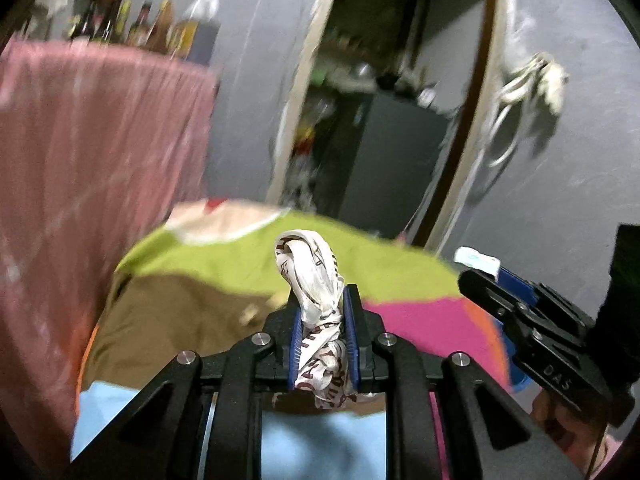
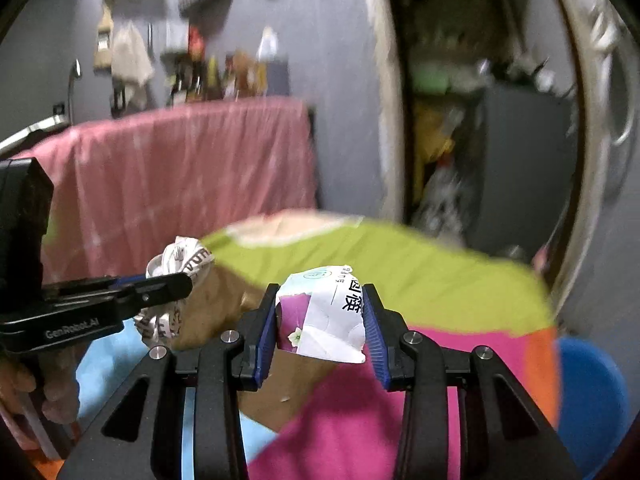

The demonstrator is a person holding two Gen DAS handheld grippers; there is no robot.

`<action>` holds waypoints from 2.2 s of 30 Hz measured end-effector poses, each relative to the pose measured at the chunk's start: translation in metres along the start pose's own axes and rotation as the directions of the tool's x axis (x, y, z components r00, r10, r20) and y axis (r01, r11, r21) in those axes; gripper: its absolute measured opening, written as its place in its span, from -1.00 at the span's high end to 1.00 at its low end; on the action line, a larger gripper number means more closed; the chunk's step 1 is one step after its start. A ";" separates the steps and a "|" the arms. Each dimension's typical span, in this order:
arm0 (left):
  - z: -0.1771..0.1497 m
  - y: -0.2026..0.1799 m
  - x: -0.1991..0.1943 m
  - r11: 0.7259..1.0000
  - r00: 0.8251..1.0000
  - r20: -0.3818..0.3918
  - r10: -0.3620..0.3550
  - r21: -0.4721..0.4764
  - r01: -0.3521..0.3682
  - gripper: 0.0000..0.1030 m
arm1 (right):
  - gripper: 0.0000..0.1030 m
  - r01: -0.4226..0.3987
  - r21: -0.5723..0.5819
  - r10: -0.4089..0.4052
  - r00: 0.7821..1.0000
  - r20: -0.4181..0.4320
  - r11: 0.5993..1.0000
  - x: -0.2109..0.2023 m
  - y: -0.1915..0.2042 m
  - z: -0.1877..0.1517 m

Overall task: Collect trash
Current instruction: 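Grasp the white string bundle with the left gripper while the right gripper grasps the white wrapper, then carry both held items over the blue bucket and open both grippers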

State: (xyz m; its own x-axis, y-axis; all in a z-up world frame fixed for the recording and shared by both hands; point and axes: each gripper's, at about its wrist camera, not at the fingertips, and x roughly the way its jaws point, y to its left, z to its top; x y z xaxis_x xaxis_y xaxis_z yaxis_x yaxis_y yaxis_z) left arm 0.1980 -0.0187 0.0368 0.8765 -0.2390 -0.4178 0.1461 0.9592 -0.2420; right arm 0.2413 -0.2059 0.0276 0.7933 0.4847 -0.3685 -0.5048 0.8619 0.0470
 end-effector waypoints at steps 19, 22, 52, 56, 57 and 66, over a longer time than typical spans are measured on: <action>0.017 -0.188 -0.014 0.963 0.890 0.372 -0.262 0.158 0.218 0.69 | 0.28 0.440 -0.003 -0.397 0.812 0.428 0.898 -0.182 -0.091 0.020; 0.013 -0.208 -0.002 0.960 0.891 0.368 -0.267 0.178 0.215 0.69 | 0.28 0.477 0.013 -0.434 0.787 0.439 0.879 -0.188 -0.107 0.014; -0.068 -0.260 0.183 0.949 0.961 -0.185 -0.207 0.201 0.243 0.68 | 0.26 0.488 0.232 -0.517 0.852 0.086 0.842 -0.121 -0.220 -0.097; -0.073 -0.255 0.203 0.957 0.942 -0.263 -0.207 0.146 0.251 0.68 | 0.26 0.473 0.249 -0.494 0.869 0.028 0.845 -0.113 -0.229 -0.106; -0.074 -0.253 0.208 0.960 0.936 -0.285 -0.207 0.127 0.251 0.68 | 0.26 0.470 0.254 -0.489 0.872 0.017 0.846 -0.112 -0.230 -0.108; -0.069 -0.240 0.218 0.965 0.910 -0.354 -0.215 0.066 0.254 0.52 | 0.17 0.444 0.293 -0.454 0.890 -0.039 0.847 -0.106 -0.241 -0.115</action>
State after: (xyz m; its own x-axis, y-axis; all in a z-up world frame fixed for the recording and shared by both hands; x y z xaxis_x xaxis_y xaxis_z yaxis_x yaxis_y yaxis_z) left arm 0.3218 -0.3115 -0.0569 0.6042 -0.4772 -0.6382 0.3937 0.8750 -0.2815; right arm 0.2397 -0.4822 -0.0513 0.9221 0.0345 -0.3855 0.0249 0.9887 0.1481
